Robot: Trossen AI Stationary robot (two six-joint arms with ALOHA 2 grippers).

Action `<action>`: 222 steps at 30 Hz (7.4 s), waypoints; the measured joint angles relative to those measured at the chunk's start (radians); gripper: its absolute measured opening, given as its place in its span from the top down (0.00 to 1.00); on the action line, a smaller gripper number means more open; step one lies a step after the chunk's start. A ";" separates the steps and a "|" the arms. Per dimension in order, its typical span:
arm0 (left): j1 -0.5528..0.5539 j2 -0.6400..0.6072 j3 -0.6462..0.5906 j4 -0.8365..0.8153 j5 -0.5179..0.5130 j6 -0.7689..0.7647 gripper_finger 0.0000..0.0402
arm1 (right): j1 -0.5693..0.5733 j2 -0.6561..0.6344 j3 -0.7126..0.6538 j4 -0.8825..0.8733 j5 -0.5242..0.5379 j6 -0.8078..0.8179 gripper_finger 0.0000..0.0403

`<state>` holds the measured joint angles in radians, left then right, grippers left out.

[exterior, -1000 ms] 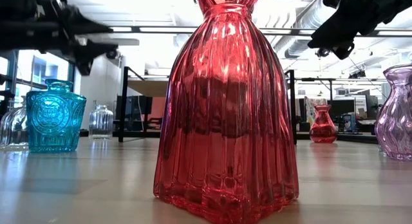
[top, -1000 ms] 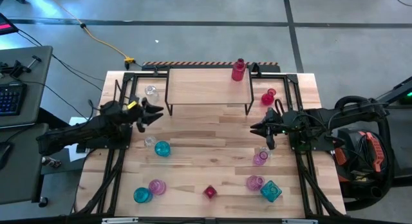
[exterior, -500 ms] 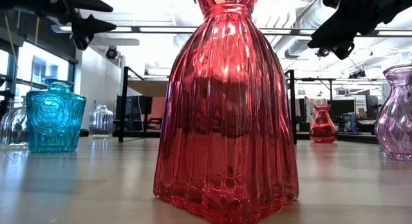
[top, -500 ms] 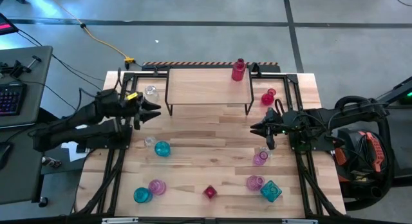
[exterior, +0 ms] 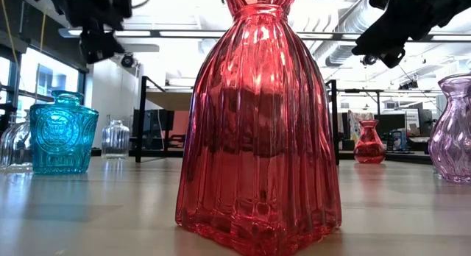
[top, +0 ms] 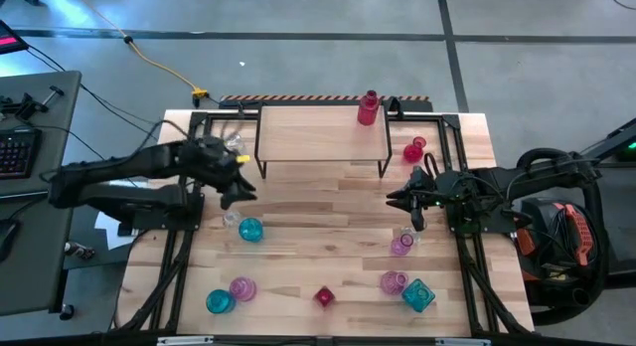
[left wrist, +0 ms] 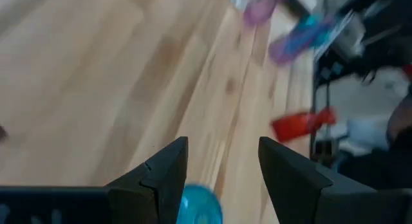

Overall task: Sort vases onto shelf
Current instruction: Put the top left blue vase on the shelf

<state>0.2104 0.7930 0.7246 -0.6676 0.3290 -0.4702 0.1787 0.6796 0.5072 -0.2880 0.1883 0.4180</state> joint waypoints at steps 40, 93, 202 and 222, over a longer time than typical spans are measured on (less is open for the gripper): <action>-0.209 0.230 -0.016 -0.169 -0.087 -0.122 0.55 | 0.000 0.000 0.000 -0.001 0.000 0.000 0.82; -0.278 0.387 -0.023 -0.108 -0.164 -0.117 0.93 | 0.000 0.001 0.000 -0.019 0.026 0.000 0.82; 0.334 0.871 1.324 -0.630 -0.774 1.024 0.95 | 0.000 0.016 0.000 -0.026 0.092 0.000 0.82; 0.388 1.040 1.348 -0.725 -0.676 1.025 0.95 | 0.000 0.016 0.000 -0.029 0.091 -0.012 0.82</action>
<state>0.5981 1.8330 2.0724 -1.3926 -0.3471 0.5543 0.1787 0.6952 0.5072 -0.3168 0.2790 0.4065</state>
